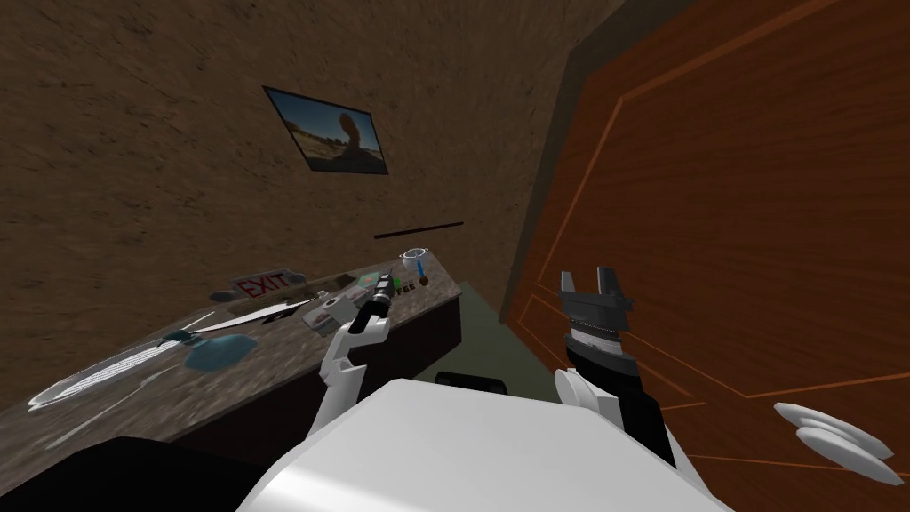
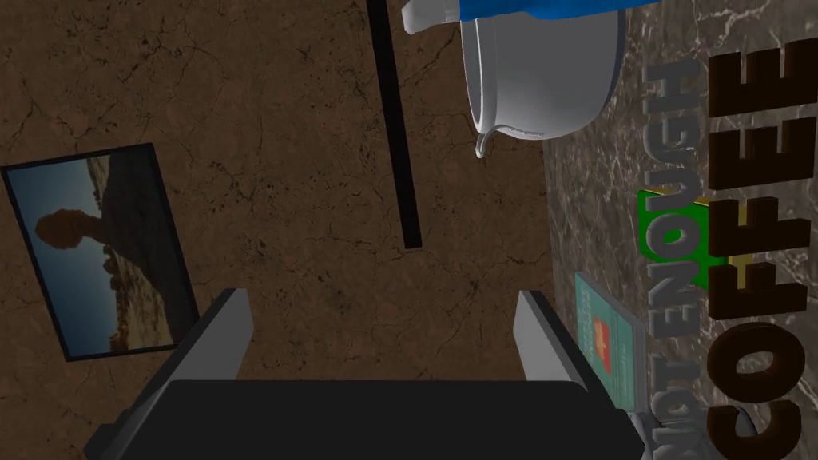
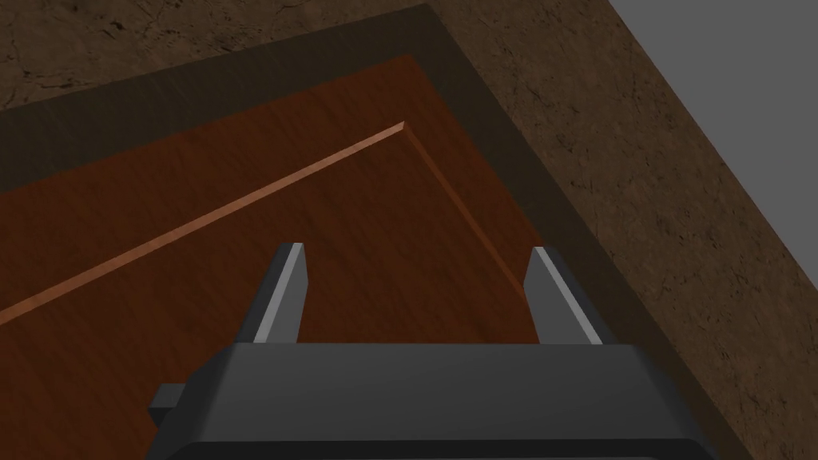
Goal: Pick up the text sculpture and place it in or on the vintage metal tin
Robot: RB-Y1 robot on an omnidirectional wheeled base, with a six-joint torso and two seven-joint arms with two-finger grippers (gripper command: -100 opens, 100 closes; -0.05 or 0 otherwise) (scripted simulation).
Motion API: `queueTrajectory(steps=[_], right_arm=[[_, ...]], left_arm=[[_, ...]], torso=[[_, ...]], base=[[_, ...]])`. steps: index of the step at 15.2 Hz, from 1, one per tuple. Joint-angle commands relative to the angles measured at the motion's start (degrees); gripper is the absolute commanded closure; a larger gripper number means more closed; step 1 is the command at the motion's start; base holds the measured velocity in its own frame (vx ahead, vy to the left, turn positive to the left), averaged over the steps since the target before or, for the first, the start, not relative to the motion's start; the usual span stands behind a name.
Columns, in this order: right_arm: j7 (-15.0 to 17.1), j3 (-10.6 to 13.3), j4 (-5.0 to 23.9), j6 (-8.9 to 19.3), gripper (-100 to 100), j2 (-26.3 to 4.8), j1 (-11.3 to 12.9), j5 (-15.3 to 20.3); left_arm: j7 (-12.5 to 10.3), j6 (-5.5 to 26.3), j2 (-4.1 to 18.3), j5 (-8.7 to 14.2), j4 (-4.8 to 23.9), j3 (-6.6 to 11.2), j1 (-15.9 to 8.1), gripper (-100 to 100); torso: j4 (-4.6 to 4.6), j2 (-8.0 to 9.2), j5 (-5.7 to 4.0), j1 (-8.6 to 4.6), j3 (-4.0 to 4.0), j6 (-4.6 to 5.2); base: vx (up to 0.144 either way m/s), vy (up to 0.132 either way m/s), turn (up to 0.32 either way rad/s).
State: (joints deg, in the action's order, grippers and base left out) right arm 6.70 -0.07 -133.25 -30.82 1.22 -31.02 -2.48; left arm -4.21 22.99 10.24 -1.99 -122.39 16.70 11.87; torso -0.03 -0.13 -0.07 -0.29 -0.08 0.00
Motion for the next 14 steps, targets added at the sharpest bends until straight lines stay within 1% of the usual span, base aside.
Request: queueTrajectory(steps=[1,3,4,5,6,7,8,9,10,11,12,13,14], right_arm=[[0.00,0.00,0.00,0.00,0,0.00,0.00,0.00],[0.00,0.00,0.00,0.00,0,0.00,0.00,0.00],[0.00,0.00,0.00,0.00,0,0.00,0.00,0.00],[0.00,0.00,0.00,0.00,0,0.00,0.00,0.00],[0.00,0.00,0.00,0.00,0,0.00,0.00,0.00],[0.00,0.00,0.00,0.00,0,0.00,0.00,0.00],[0.00,0.00,0.00,0.00,0,0.00,0.00,0.00],[0.00,0.00,0.00,0.00,0,0.00,0.00,0.00],[0.00,0.00,0.00,0.00,0,0.00,0.00,0.00],[0.00,-0.01,0.00,0.00,0,0.00,0.00,0.00],[0.00,-0.01,0.00,0.00,0,-0.01,0.00,0.00],[0.00,-0.01,0.00,0.00,0,-0.01,0.00,0.00],[0.00,-0.01,0.00,0.00,0,-0.01,0.00,0.00]], left_arm=[[0.06,2.86,-0.54,-0.17,1.44,1.58,-1.15,-100],[0.06,3.98,-0.54,-0.17,1.44,1.58,-1.15,-100],[-0.03,5.34,-0.71,-0.05,2.53,2.81,-1.91,-100],[-0.03,6.31,-0.71,-0.05,2.53,2.81,-1.91,-100],[-0.03,6.31,-0.71,-0.05,2.53,2.81,-1.91,-100],[-0.14,8.19,-0.88,0.11,3.61,4.02,-2.62,-100],[-0.14,8.50,-0.88,0.11,3.61,4.02,-2.62,-100],[-0.27,10.26,-1.05,0.31,4.68,5.20,-3.28,-100],[-0.27,10.56,-1.05,0.31,4.68,5.20,-3.28,-100],[-0.41,12.46,-1.22,0.55,5.72,6.34,-3.89,-100],[-0.41,12.46,-1.22,0.55,5.72,6.34,-3.89,-100],[-0.56,14.21,-1.36,0.83,6.73,7.45,-4.45,-100],[-0.56,14.21,-1.36,0.83,6.73,7.45,-4.45,-100]], torso=[[0.00,0.00,0.00,0.00,0.00,0.00],[0.00,-0.02,0.01,0.04,-0.01,0.00],[0.00,0.00,0.01,0.07,0.00,-0.01],[0.00,0.00,0.01,0.07,0.00,0.00],[0.00,0.00,0.02,0.09,0.00,0.00],[0.01,0.05,0.02,0.14,0.02,-0.02],[0.01,0.06,0.03,0.17,0.04,-0.01],[0.01,0.06,0.03,0.18,0.03,-0.01],[0.01,0.05,0.04,0.20,0.03,-0.01],[0.01,0.04,0.04,0.22,0.02,-0.01],[0.00,0.01,0.05,0.23,0.01,-0.01],[0.00,0.00,0.05,0.24,0.00,-0.01],[0.00,-0.01,0.05,0.25,-0.01,-0.02]], base=[[0.063,-0.054,-0.069],[0.055,-0.046,-0.028],[0.055,-0.044,-0.039],[0.056,-0.038,-0.046],[0.036,-0.021,-0.018],[0.040,-0.017,-0.045],[0.045,-0.018,-0.042],[0.048,-0.015,-0.043],[0.050,-0.012,-0.034],[0.061,-0.010,-0.044],[0.059,-0.005,-0.034],[0.063,-0.006,-0.035],[0.059,0.000,-0.020]])
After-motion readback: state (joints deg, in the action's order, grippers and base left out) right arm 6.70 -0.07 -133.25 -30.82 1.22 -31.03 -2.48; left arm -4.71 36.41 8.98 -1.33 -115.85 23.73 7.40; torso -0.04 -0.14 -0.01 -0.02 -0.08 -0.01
